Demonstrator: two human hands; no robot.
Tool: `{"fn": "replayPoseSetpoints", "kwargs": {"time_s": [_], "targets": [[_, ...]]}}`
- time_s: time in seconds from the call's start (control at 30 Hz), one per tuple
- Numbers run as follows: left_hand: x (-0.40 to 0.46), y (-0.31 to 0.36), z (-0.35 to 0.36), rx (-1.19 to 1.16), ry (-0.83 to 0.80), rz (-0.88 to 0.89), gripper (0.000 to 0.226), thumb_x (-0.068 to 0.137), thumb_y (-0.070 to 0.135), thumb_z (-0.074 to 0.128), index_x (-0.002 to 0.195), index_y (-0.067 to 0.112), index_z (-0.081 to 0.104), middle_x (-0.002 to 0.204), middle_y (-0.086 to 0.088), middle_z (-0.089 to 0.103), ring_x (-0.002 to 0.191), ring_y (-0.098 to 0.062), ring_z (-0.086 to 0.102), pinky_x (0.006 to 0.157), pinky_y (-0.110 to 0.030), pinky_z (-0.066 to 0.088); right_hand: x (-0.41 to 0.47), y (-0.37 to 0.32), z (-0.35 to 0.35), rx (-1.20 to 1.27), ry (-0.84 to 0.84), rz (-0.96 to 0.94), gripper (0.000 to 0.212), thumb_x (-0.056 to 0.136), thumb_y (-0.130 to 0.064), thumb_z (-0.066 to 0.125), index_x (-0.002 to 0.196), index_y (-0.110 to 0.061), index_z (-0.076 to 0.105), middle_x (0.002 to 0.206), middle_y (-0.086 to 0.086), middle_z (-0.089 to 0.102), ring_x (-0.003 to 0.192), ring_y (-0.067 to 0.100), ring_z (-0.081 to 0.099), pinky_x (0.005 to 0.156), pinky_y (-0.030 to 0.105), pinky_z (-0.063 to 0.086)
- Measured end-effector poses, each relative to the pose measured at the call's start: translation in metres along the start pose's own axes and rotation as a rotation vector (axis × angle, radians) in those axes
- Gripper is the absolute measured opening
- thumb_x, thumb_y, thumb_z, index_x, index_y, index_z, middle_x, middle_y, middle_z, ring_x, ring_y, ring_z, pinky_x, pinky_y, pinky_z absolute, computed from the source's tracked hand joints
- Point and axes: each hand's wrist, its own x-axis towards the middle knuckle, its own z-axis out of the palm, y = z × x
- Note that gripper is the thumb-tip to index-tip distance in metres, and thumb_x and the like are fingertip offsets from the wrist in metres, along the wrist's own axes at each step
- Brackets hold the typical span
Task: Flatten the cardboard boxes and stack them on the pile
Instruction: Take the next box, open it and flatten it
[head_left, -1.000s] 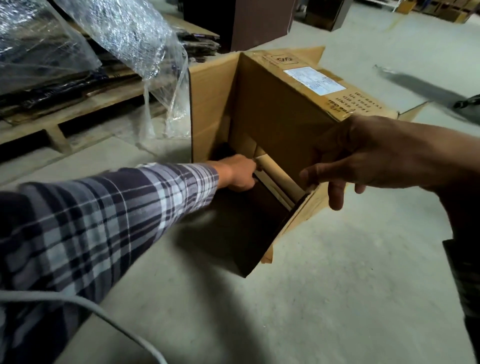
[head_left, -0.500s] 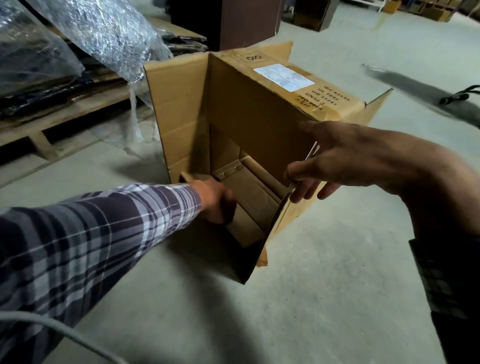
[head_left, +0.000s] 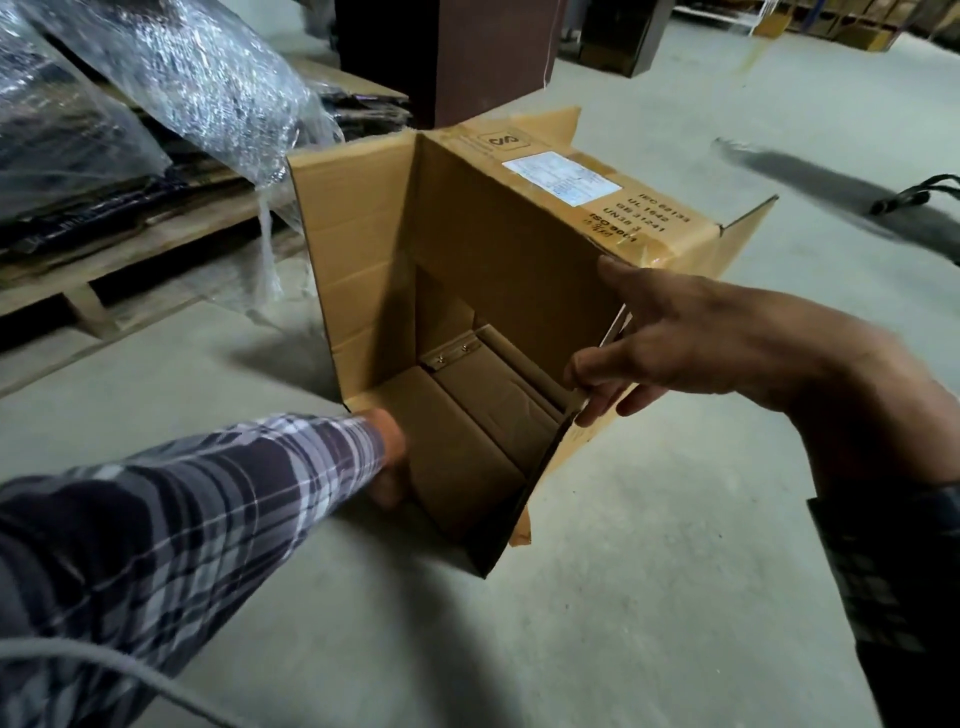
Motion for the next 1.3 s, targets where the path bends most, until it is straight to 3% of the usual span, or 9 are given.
{"fn": "replayPoseSetpoints", "kwargs": {"time_s": [0.1, 0.27, 0.37, 0.53, 0.63, 0.77, 0.97, 1.13, 1.3], "targets": [[-0.006, 0.011, -0.021, -0.166, -0.089, 0.029, 0.039, 0.106, 0.022, 0.056, 0.143, 0.013, 0.057, 0.144, -0.015, 0.059, 0.127, -0.034, 0.061, 0.109, -0.045, 0.049, 0.000, 0.006, -0.002, 0.022, -0.001, -0.018, 0.083, 0.095, -0.024, 0.073, 0.152, -0.010, 0.014, 0.085, 0.007, 0.082, 0.086, 0.021, 0.080, 0.085, 0.041, 0.064], [-0.056, 0.048, -0.088, -1.529, 0.296, 0.341, 0.029, 0.113, 0.018, 0.034, 0.115, 0.011, 0.063, 0.103, -0.011, 0.074, 0.096, -0.027, 0.072, 0.098, -0.048, 0.055, 0.004, 0.010, -0.002, 0.055, 0.010, -0.031, 0.091, 0.094, -0.022, 0.074, 0.157, -0.017, 0.009, 0.092, 0.010, 0.082, 0.088, 0.023, 0.080, 0.084, 0.042, 0.063], [-0.063, 0.060, -0.101, -1.970, 0.415, 0.410, 0.030, 0.106, 0.011, 0.034, 0.125, 0.006, 0.056, 0.115, -0.019, 0.071, 0.098, -0.033, 0.074, 0.091, -0.054, 0.061, 0.008, 0.009, -0.001, 0.107, 0.063, -0.079, 0.087, 0.095, -0.020, 0.073, 0.155, -0.035, 0.012, 0.091, 0.010, 0.082, 0.087, 0.024, 0.080, 0.087, 0.047, 0.062], [-0.072, 0.048, -0.088, -2.158, 0.689, 0.273, 0.038, 0.096, 0.012, 0.041, 0.131, 0.003, 0.052, 0.118, -0.020, 0.069, 0.107, -0.038, 0.070, 0.069, -0.043, 0.066, 0.018, 0.020, 0.002, 0.070, 0.181, -0.183, 0.074, 0.095, -0.029, 0.073, 0.141, -0.040, 0.016, 0.085, 0.003, 0.082, 0.092, 0.015, 0.078, 0.094, 0.045, 0.060], [-0.082, 0.030, -0.090, -2.204, 0.871, 0.293, 0.028, 0.095, 0.030, 0.046, 0.105, 0.012, 0.065, 0.102, -0.010, 0.072, 0.112, -0.037, 0.068, 0.094, -0.051, 0.060, 0.037, 0.029, 0.014, 0.026, 0.298, -0.255, 0.102, 0.089, -0.047, 0.077, 0.156, -0.038, 0.001, 0.095, 0.003, 0.081, 0.090, 0.008, 0.076, 0.081, 0.024, 0.055], [-0.107, -0.005, -0.112, -2.176, 1.007, 0.241, 0.067, 0.078, 0.068, 0.066, 0.120, 0.015, 0.067, 0.118, -0.005, 0.075, 0.112, -0.027, 0.070, 0.101, -0.049, 0.055, 0.065, 0.032, 0.042, 0.041, 0.467, -0.354, 0.112, 0.077, -0.084, 0.063, 0.154, -0.044, -0.007, 0.145, 0.029, 0.056, 0.121, 0.038, 0.066, 0.112, 0.056, 0.047], [-0.136, -0.038, -0.140, -2.094, 1.106, 0.304, 0.012, 0.094, 0.022, 0.065, 0.099, 0.013, 0.071, 0.101, -0.015, 0.080, 0.100, -0.032, 0.077, 0.091, -0.053, 0.062, 0.108, 0.046, 0.074, -0.336, 0.558, -0.315, 0.123, 0.082, -0.088, 0.051, 0.162, -0.029, -0.021, 0.159, 0.019, 0.024, 0.148, 0.040, 0.030, 0.121, 0.055, 0.034], [-0.130, -0.053, -0.140, -2.093, 1.076, 0.349, 0.027, 0.093, 0.030, 0.069, 0.114, 0.014, 0.072, 0.111, -0.010, 0.079, 0.104, -0.029, 0.076, 0.078, -0.043, 0.066, 0.145, 0.062, 0.083, -0.453, 0.458, -0.292, 0.122, 0.084, -0.086, 0.051, 0.164, -0.024, -0.017, 0.172, 0.010, -0.019, 0.159, 0.037, -0.008, 0.127, 0.060, 0.017], [-0.114, -0.060, -0.135, -2.028, 1.036, 0.295, 0.046, 0.085, 0.035, 0.079, 0.125, 0.020, 0.061, 0.117, 0.002, 0.073, 0.108, -0.019, 0.068, 0.087, -0.039, 0.057, 0.174, 0.078, 0.096, -0.502, 0.374, -0.260, 0.119, 0.087, -0.083, 0.049, 0.165, -0.022, -0.016, 0.168, 0.003, -0.034, 0.160, 0.037, -0.004, 0.126, 0.059, 0.020]]}}
